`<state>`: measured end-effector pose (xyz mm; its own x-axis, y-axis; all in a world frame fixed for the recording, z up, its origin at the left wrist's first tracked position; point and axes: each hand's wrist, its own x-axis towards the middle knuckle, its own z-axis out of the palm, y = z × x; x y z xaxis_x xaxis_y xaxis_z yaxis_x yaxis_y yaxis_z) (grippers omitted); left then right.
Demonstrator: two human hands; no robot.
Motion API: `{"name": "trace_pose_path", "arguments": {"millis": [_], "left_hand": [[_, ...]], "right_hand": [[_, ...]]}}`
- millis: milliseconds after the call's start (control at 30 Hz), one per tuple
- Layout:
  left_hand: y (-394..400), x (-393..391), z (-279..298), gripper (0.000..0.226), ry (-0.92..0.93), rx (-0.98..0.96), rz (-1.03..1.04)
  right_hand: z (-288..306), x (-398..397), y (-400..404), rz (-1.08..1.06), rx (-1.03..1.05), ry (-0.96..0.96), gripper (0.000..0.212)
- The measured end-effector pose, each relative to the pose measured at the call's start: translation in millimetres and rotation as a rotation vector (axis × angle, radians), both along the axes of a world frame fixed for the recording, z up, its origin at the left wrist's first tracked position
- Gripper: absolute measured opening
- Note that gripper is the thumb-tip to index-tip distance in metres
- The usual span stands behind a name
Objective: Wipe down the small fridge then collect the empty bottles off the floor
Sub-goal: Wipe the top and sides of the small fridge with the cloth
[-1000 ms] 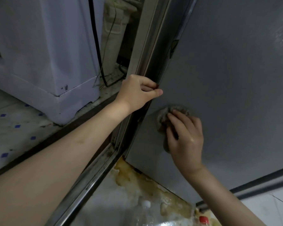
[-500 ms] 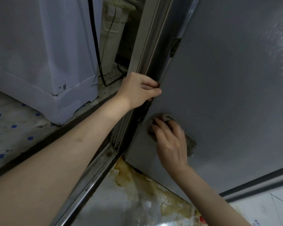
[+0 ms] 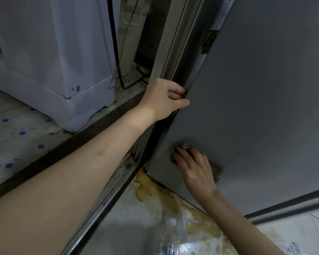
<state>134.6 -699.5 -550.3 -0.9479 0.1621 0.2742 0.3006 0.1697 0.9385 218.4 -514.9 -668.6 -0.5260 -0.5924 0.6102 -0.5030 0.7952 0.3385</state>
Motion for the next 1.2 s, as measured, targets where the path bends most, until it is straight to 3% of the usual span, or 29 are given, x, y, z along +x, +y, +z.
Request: {"name": "trace_pose_path", "arguments": {"millis": [267, 467, 733, 1000, 1200], "left_hand": [[1.2, 2.0, -21.5, 0.034, 0.035, -0.047, 0.019], [0.9, -5.8, -31.7, 0.035, -0.005, -0.012, 0.018], [1.7, -5.8, -32.1, 0.034, -0.035, 0.039, -0.004], [2.0, -5.4, -34.5, 0.031, -0.039, 0.048, -0.004], [1.0, -5.9, -33.3, 0.031, -0.029, 0.036, -0.027]], "right_hand": [[2.3, -4.6, -10.4, -0.001, -0.141, 0.017, 0.021], [-24.4, -9.4, -10.3, 0.002, 0.073, -0.049, 0.033], [-17.1, -17.1, -27.8, -0.006, -0.065, -0.05, 0.025], [-71.5, -6.6, -12.3, 0.017, 0.3, -0.136, 0.033], [-50.3, -1.8, -8.5, 0.012, 0.155, -0.127, 0.029]]}}
